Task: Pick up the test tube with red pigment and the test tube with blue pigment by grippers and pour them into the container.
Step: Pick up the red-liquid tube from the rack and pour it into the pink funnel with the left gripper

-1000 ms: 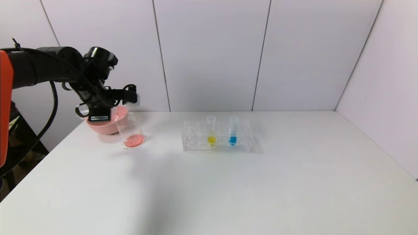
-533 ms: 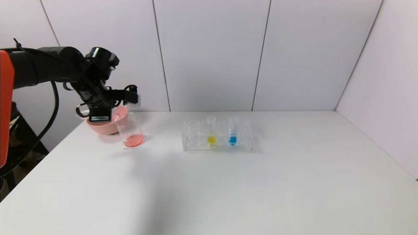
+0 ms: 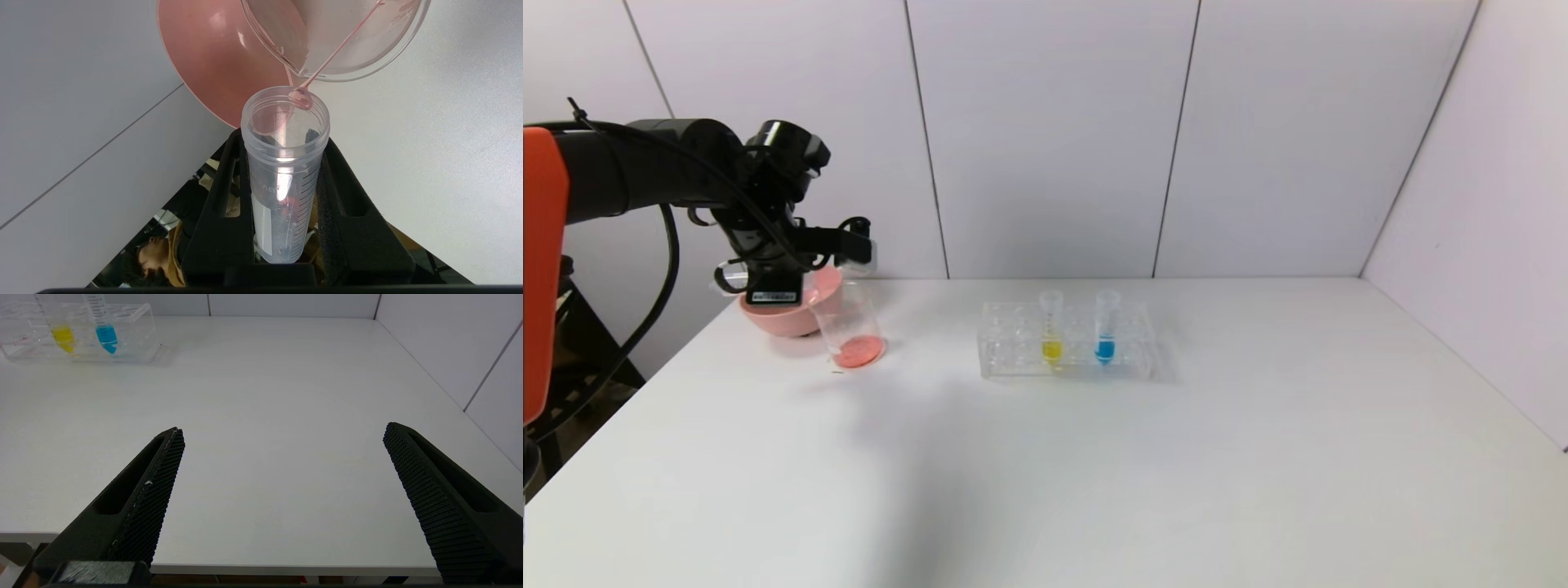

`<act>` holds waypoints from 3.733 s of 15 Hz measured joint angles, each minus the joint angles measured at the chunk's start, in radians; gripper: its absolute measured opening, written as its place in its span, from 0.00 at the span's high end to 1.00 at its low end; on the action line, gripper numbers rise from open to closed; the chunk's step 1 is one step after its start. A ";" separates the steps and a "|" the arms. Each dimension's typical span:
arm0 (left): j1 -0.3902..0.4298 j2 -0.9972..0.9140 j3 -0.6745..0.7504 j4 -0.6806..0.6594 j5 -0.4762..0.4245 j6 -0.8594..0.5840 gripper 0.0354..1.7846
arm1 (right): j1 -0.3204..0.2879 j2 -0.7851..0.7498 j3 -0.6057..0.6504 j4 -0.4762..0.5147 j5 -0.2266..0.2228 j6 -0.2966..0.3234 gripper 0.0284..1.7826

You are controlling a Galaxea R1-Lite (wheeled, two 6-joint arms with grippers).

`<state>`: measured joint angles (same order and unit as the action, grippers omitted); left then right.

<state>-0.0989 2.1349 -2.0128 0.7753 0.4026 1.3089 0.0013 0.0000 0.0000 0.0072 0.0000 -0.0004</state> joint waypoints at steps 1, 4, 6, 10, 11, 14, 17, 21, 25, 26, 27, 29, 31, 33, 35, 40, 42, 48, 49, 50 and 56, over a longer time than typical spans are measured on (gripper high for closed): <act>-0.001 0.000 0.000 0.000 0.001 0.000 0.76 | 0.000 0.000 0.000 0.000 0.000 0.000 0.00; -0.007 0.001 0.000 0.000 0.028 0.002 0.76 | 0.000 0.000 0.000 0.000 0.000 0.000 0.00; -0.012 0.001 0.000 0.000 0.040 0.003 0.76 | 0.000 0.000 0.000 0.000 0.000 0.000 0.00; -0.014 0.001 0.000 0.000 0.043 0.014 0.76 | 0.000 0.000 0.000 0.000 0.000 0.000 0.00; -0.014 0.001 0.000 0.000 0.043 0.014 0.76 | 0.000 0.000 0.000 0.000 0.000 0.000 0.00; -0.015 -0.001 0.000 0.000 0.039 0.013 0.76 | 0.000 0.000 0.000 0.000 0.000 0.000 0.00; -0.013 -0.014 0.000 -0.008 -0.001 -0.030 0.76 | 0.000 0.000 0.000 0.000 0.000 0.000 0.00; -0.011 -0.053 0.001 0.001 -0.067 -0.127 0.76 | 0.000 0.000 0.000 0.000 0.000 0.000 0.00; -0.010 -0.070 0.001 0.006 -0.040 -0.118 0.76 | 0.000 0.000 0.000 0.000 0.000 0.000 0.00; -0.010 -0.071 0.001 0.006 -0.038 -0.114 0.76 | 0.000 0.000 0.000 0.000 0.000 0.000 0.00; -0.011 -0.071 0.001 0.006 -0.036 -0.108 0.76 | 0.000 0.000 0.000 0.000 0.000 0.000 0.00; -0.012 -0.068 0.001 0.005 -0.018 -0.104 0.76 | 0.000 0.000 0.000 0.000 0.000 0.000 0.00; -0.014 -0.061 0.001 0.005 0.014 -0.103 0.76 | 0.000 0.000 0.000 0.000 0.000 0.000 0.00; -0.016 -0.053 0.001 0.005 0.020 -0.103 0.76 | 0.000 0.000 0.000 0.000 0.000 0.000 0.00; -0.016 -0.043 0.000 0.006 0.027 -0.103 0.76 | 0.000 0.000 0.000 0.000 0.000 0.000 0.00; -0.023 -0.025 0.000 0.006 0.101 -0.074 0.76 | 0.000 0.000 0.000 0.000 0.000 0.000 0.00; -0.023 -0.020 0.000 0.006 0.124 -0.056 0.76 | 0.000 0.000 0.000 0.000 0.000 0.000 0.00; -0.037 0.000 0.000 0.003 0.145 -0.040 0.76 | 0.000 0.000 0.000 0.000 0.000 0.000 0.00; -0.040 0.003 0.000 -0.002 0.146 -0.037 0.76 | 0.000 0.000 0.000 0.000 0.000 0.000 0.00; -0.043 0.005 0.000 -0.004 0.146 -0.036 0.76 | 0.000 0.000 0.000 0.000 0.000 0.000 0.00; -0.059 0.007 0.000 -0.010 0.214 0.000 0.76 | 0.000 0.000 0.000 0.000 0.000 0.000 0.00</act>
<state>-0.1577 2.1421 -2.0128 0.7649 0.6162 1.3085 0.0013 0.0000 0.0000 0.0072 0.0000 0.0000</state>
